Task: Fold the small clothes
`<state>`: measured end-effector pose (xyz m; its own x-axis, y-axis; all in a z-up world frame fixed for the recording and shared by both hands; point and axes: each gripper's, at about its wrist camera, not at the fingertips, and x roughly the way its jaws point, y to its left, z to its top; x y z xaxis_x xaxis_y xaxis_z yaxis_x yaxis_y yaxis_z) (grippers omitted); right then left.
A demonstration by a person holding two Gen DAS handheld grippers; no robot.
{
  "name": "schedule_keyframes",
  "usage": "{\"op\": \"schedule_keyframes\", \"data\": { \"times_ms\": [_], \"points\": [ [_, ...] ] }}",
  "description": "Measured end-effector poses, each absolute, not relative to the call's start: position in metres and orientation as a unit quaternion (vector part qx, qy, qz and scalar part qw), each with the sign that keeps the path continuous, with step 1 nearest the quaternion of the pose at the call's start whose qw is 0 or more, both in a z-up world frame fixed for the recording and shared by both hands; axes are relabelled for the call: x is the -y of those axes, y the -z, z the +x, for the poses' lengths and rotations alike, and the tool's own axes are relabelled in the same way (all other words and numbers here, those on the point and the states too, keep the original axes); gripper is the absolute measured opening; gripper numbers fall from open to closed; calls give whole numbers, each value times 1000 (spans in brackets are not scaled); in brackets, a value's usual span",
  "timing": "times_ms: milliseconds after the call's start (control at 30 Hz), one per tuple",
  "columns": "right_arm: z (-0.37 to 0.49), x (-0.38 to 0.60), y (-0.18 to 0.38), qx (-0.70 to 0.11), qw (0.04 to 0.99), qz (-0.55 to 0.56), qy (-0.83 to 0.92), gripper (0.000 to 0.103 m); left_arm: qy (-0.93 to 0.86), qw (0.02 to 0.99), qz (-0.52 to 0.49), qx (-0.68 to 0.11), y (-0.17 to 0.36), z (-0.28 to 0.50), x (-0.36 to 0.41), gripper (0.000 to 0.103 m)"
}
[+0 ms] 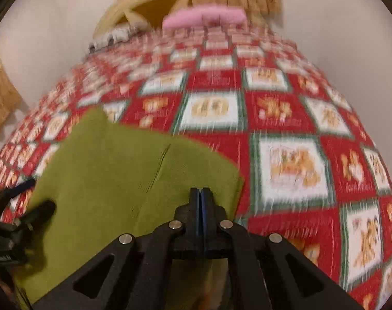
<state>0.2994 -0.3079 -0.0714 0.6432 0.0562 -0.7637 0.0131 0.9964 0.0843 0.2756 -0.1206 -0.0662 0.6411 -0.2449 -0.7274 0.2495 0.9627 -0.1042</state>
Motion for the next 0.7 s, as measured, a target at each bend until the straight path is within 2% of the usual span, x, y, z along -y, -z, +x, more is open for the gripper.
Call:
{"op": "schedule_keyframes", "data": {
  "times_ms": [367, 433, 467, 500, 533, 700],
  "points": [
    [285, 317, 58, -406, 910, 85, -8, 3, 141, 904, -1, -404, 64, 275, 121, 103],
    [268, 324, 48, -388, 914, 118, -18, 21, 149, 900, 7, -410, 61, 275, 120, 103],
    [259, 328, 44, -378, 916, 133, -24, 49, 153, 900, 12, -408, 58, 273, 119, 103],
    [249, 332, 41, -369, 917, 148, -27, 70, 155, 900, 15, -406, 56, 272, 118, 103],
    [238, 337, 38, -358, 920, 160, -28, 73, 161, 900, 17, -404, 52, 268, 116, 103],
    [216, 352, 37, -353, 913, 200, -44, 73, 209, 894, -36, -394, 35, 260, 102, 103]
  ]
}}
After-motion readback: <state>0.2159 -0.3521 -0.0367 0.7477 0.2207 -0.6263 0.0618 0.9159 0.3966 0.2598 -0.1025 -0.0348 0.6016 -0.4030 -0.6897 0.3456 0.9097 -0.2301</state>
